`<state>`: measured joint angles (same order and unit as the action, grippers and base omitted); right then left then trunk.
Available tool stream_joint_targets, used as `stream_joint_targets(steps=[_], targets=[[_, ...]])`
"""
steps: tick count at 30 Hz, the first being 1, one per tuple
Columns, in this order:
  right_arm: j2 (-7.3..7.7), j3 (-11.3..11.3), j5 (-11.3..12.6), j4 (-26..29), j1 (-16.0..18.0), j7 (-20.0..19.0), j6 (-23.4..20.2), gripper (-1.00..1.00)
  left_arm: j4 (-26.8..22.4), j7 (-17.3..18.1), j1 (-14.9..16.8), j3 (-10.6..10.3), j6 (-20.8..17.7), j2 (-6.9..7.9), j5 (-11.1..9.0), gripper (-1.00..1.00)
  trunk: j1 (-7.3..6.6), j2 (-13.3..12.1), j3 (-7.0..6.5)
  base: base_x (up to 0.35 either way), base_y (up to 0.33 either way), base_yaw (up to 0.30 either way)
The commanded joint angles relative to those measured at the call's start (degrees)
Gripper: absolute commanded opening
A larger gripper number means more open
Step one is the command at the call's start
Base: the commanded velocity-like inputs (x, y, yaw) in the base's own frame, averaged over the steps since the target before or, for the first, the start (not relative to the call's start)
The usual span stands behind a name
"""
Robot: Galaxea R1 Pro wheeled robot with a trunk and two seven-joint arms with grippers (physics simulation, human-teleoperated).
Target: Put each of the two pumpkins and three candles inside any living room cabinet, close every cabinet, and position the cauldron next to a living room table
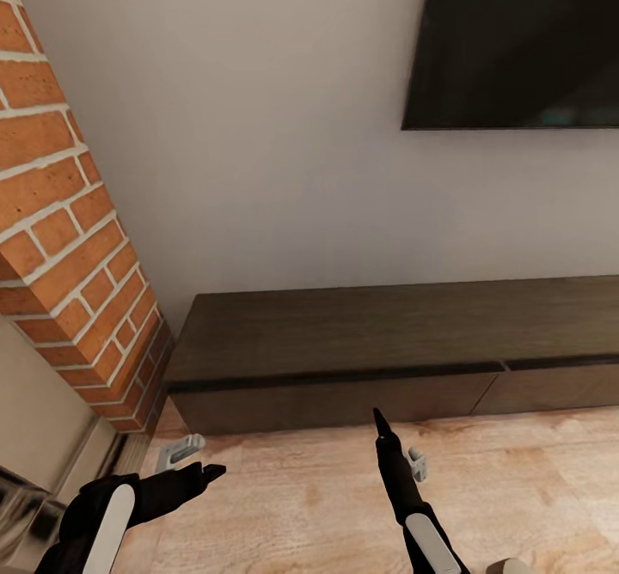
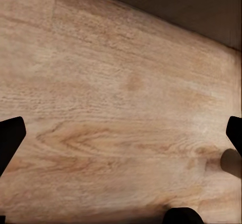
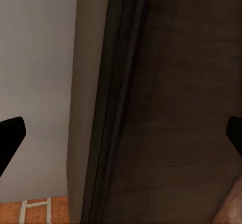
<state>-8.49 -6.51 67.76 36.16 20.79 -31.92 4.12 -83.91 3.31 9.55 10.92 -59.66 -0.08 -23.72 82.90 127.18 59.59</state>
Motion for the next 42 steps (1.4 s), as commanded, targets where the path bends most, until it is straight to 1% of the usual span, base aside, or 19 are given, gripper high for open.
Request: stream_joint_targets(steps=[1,5,15,42], targets=[[-0.03,-0.1,0.5,-0.1,0.0,-0.3,-0.1,1.0,0.0,0.7,0.0,0.1,-0.3,0.01,0.3,1.0,0.21,0.4,0.22,0.0,0.0,0.0],[-0.03,-0.1,0.5,0.0,0.0,-0.3,-0.1,1.0,0.0,1.2,0.0,0.1,-0.2,0.02,0.3,1.0,1.09,2.0,0.94,0.0,0.0,0.0],[0.01,-0.1,0.5,-0.1,0.0,-0.3,-0.1,1.0,0.0,1.3,0.0,0.0,-0.2,-0.01,0.3,1.0,1.09,2.0,0.94,0.015,0.0,0.0],[0.1,-0.1,0.6,-0.1,0.0,-0.2,-0.6,1.0,0.0,1.3,0.0,-0.2,-0.2,-0.01,0.3,1.0,1.09,2.0,0.94,0.166,0.0,0.0]])
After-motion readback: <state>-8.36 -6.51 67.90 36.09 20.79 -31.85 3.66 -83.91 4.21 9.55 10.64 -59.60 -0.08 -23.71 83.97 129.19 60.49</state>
